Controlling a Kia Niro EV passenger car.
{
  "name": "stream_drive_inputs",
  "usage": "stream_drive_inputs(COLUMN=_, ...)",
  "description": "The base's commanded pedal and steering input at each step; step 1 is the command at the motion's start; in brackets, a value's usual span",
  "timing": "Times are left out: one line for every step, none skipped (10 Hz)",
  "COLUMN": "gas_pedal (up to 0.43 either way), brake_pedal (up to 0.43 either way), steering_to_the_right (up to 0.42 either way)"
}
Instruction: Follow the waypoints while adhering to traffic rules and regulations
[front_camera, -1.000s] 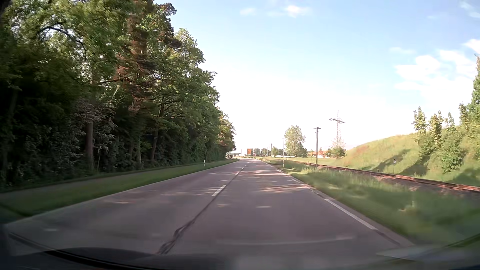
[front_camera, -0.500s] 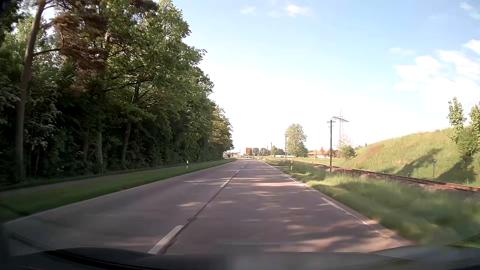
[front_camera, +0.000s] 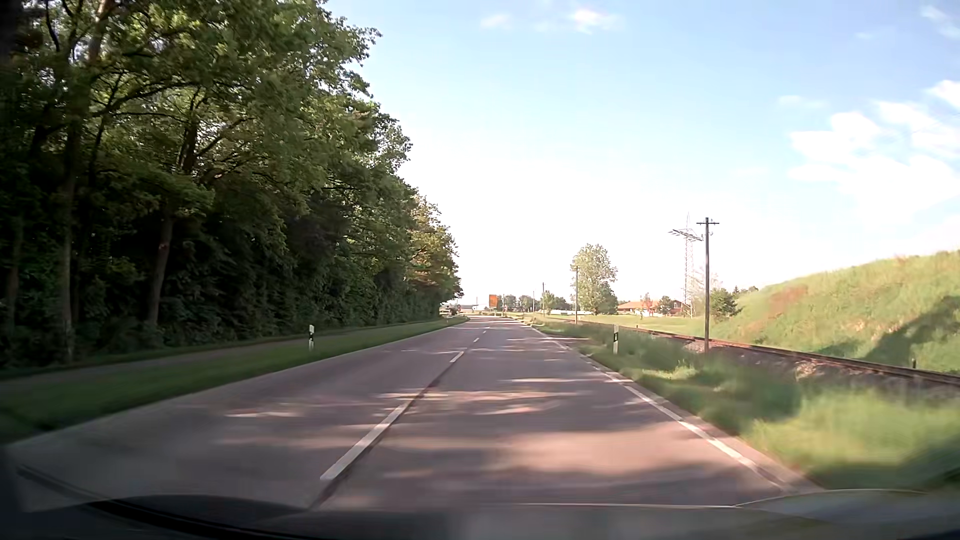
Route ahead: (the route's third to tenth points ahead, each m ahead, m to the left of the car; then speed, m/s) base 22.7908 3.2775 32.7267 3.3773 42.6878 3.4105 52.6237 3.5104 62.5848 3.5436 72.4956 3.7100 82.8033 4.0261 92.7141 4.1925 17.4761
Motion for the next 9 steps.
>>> stream_drive_inputs(gas_pedal=0.130, brake_pedal=0.000, steering_to_the_right=0.001)
stream_drive_inputs(gas_pedal=0.130, brake_pedal=0.000, steering_to_the_right=0.000)
stream_drive_inputs(gas_pedal=0.130, brake_pedal=0.000, steering_to_the_right=0.000)
stream_drive_inputs(gas_pedal=0.130, brake_pedal=0.000, steering_to_the_right=0.000)
stream_drive_inputs(gas_pedal=0.118, brake_pedal=0.000, steering_to_the_right=0.000)
stream_drive_inputs(gas_pedal=0.098, brake_pedal=0.000, steering_to_the_right=0.000)
stream_drive_inputs(gas_pedal=0.087, brake_pedal=0.000, steering_to_the_right=0.000)
stream_drive_inputs(gas_pedal=0.087, brake_pedal=0.000, steering_to_the_right=0.000)
stream_drive_inputs(gas_pedal=0.087, brake_pedal=0.000, steering_to_the_right=0.000)
